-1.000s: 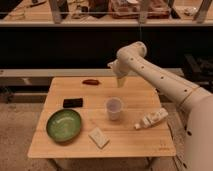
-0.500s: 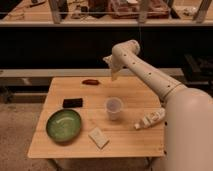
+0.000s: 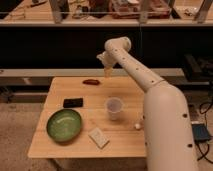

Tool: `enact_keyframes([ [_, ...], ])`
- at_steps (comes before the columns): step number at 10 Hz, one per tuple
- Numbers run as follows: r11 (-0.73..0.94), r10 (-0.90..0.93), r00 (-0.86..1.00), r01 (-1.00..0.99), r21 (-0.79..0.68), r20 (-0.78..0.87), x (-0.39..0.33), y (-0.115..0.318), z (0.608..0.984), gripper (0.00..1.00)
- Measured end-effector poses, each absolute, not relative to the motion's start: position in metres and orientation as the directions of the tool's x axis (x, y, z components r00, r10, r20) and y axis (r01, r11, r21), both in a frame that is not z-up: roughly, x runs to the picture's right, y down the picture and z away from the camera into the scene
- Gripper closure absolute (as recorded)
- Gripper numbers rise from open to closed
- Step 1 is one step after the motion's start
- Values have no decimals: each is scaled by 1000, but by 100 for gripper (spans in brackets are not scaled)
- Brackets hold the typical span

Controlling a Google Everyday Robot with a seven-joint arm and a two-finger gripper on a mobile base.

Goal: Place the pepper on the white sponge

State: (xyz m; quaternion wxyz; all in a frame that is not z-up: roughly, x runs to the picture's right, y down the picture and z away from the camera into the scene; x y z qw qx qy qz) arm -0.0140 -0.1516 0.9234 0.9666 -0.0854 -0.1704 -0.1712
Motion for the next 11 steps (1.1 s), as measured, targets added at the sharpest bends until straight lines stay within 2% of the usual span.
enact_keyframes([
  [11,894,-264,870,383,-234,417,-63,-126,970,20],
])
